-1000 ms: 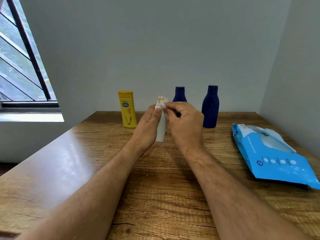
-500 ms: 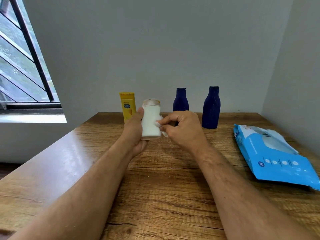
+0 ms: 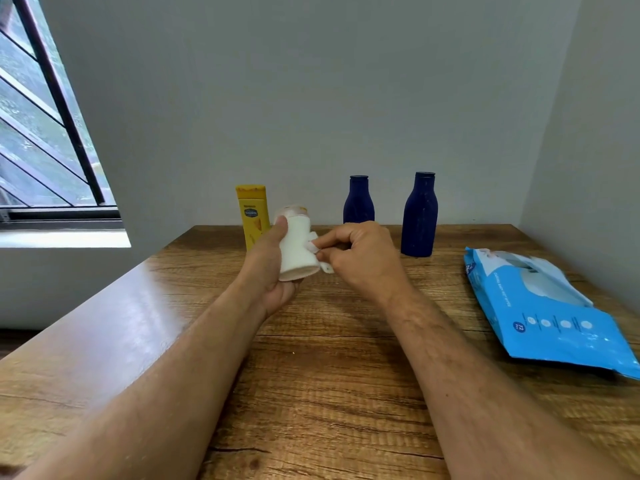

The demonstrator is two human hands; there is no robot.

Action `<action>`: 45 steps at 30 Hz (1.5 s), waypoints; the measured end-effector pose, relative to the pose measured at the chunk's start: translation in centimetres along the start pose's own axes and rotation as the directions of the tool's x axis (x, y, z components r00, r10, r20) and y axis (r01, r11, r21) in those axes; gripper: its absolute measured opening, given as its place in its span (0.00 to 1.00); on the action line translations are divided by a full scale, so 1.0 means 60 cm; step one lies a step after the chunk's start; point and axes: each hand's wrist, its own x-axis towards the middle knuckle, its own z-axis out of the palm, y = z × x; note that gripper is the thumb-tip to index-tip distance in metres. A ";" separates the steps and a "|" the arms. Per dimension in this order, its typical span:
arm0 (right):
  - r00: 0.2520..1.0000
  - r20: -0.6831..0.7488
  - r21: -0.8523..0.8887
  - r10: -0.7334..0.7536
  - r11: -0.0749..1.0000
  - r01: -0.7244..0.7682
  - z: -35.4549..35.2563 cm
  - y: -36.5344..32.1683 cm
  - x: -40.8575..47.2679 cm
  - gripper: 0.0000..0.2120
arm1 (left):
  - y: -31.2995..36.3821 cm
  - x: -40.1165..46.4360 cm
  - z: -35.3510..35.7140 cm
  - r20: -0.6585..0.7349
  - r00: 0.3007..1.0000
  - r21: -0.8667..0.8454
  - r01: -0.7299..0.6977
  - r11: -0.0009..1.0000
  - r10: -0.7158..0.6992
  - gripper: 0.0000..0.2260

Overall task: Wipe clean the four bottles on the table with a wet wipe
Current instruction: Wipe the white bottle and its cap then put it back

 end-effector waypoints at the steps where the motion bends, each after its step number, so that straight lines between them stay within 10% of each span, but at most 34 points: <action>1: 1.000 0.010 0.009 0.000 1.000 0.000 0.000 -0.001 -0.001 0.08 | 0.002 0.002 -0.001 -0.015 1.000 -0.034 0.001 0.999 -0.002 0.14; 16: 0.991 -0.020 0.107 0.132 0.986 -0.130 -0.004 0.002 0.003 0.07 | -0.006 -0.002 0.004 0.052 0.996 -0.227 0.086 0.970 -0.076 0.25; 38: 0.916 0.080 -0.341 -0.392 0.853 0.395 0.028 -0.016 -0.020 0.10 | -0.011 -0.002 0.021 -0.053 0.999 -0.177 0.004 0.984 -0.013 0.13; 45: 0.913 -0.188 -0.309 -0.361 0.904 0.294 0.022 -0.005 -0.010 0.08 | -0.009 0.004 0.018 -0.023 0.999 -0.241 -0.034 0.970 0.029 0.12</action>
